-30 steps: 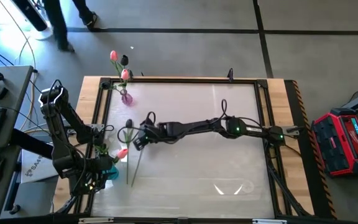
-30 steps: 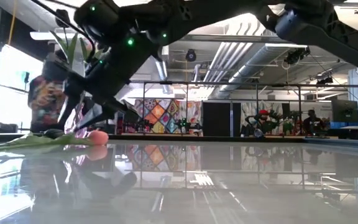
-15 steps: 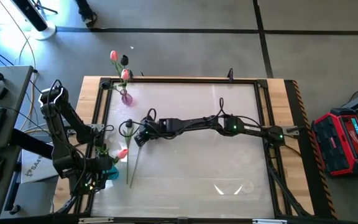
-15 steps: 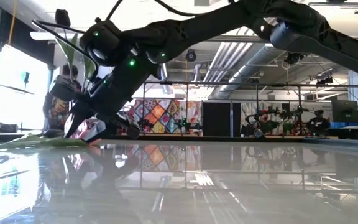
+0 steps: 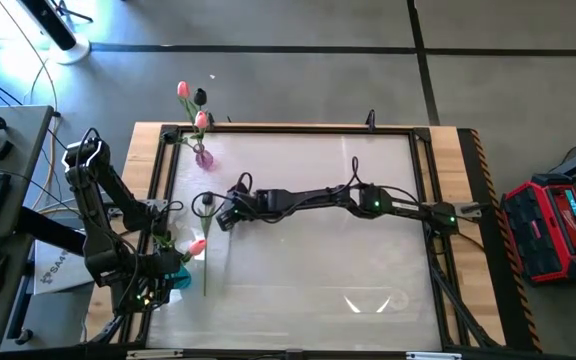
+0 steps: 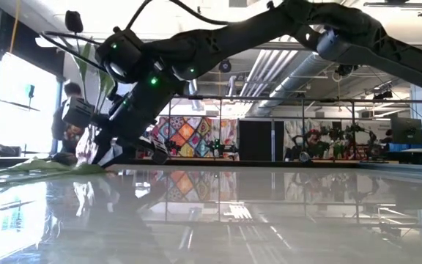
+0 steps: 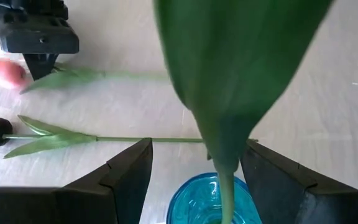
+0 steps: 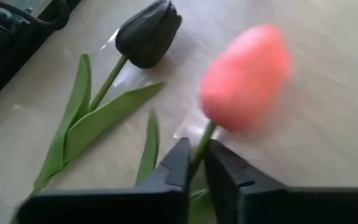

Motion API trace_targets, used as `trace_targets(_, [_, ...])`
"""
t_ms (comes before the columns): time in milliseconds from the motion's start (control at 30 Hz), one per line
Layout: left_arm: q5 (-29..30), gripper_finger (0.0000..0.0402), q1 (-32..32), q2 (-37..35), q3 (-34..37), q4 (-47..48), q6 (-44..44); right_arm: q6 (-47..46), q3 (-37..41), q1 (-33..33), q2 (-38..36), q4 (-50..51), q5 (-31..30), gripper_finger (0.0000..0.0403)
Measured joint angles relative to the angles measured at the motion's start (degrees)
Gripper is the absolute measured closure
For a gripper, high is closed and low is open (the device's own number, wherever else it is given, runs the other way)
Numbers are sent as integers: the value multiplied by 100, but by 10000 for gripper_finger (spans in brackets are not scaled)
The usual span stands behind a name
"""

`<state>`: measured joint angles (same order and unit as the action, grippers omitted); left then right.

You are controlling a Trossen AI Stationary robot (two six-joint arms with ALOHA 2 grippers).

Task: Sort flowers into vase by color
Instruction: Put the pink flower into the blue glass vase

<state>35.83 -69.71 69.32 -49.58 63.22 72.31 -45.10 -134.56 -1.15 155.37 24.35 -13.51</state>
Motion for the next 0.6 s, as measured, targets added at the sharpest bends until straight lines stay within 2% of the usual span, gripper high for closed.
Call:
trace_targets(67, [3,172,0,0,0,-2,2,276,3,0,7,-75,-2,393])
trace_targets(400, [148,172,-3,0,-32,-5,140,1140,-15,108,-63,-930,23,399])
trace_targets(600, [333,172,-100,-10,-324,39,155,1609,-17,225,-390,-1461,294,402])
